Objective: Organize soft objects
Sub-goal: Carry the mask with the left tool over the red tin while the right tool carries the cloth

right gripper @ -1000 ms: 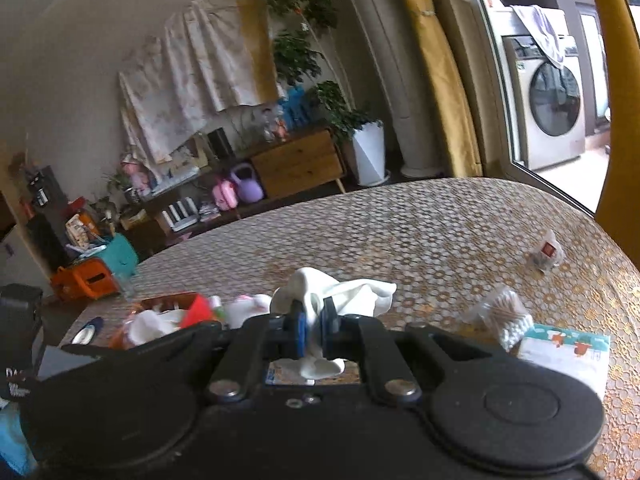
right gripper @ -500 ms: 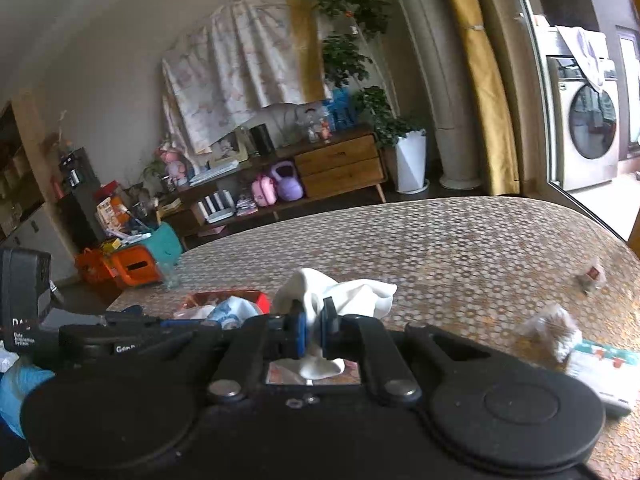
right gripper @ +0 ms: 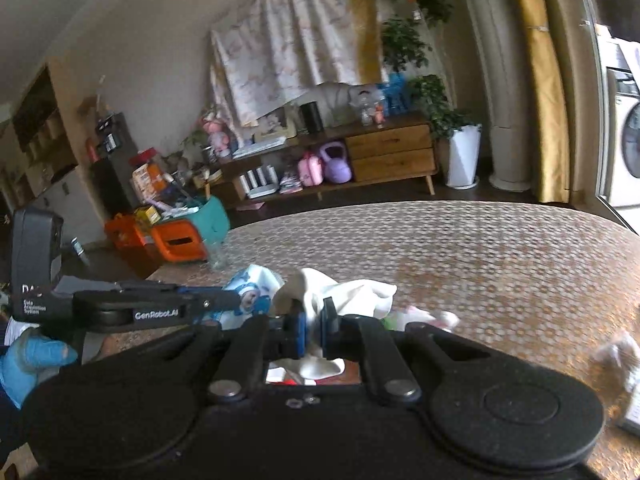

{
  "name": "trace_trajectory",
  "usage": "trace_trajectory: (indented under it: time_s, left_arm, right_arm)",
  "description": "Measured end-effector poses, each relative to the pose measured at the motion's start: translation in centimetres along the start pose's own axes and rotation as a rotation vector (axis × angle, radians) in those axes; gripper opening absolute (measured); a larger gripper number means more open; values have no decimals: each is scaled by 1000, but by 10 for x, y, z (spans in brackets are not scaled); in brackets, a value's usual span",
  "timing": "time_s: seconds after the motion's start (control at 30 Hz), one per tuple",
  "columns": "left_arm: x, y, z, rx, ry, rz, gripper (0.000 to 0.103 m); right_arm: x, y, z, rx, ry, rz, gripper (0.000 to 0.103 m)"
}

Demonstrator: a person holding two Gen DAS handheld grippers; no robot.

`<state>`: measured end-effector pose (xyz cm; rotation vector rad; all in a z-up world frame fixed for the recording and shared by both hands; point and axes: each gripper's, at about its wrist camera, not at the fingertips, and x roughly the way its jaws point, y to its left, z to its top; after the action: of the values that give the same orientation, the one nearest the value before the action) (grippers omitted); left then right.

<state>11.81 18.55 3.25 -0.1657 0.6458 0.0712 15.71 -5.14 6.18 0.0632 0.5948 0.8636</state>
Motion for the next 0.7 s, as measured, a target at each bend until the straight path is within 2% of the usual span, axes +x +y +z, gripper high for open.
trace_trajectory:
  time_s: [0.37,0.7]
  left_arm:
    - [0,59,4,-45,-9,92,11]
    - [28,106,-5,-85,36,172,11]
  right_arm:
    - [57,41,15,-54,54,43,6]
    - [120,58,11,-95,140,10,7]
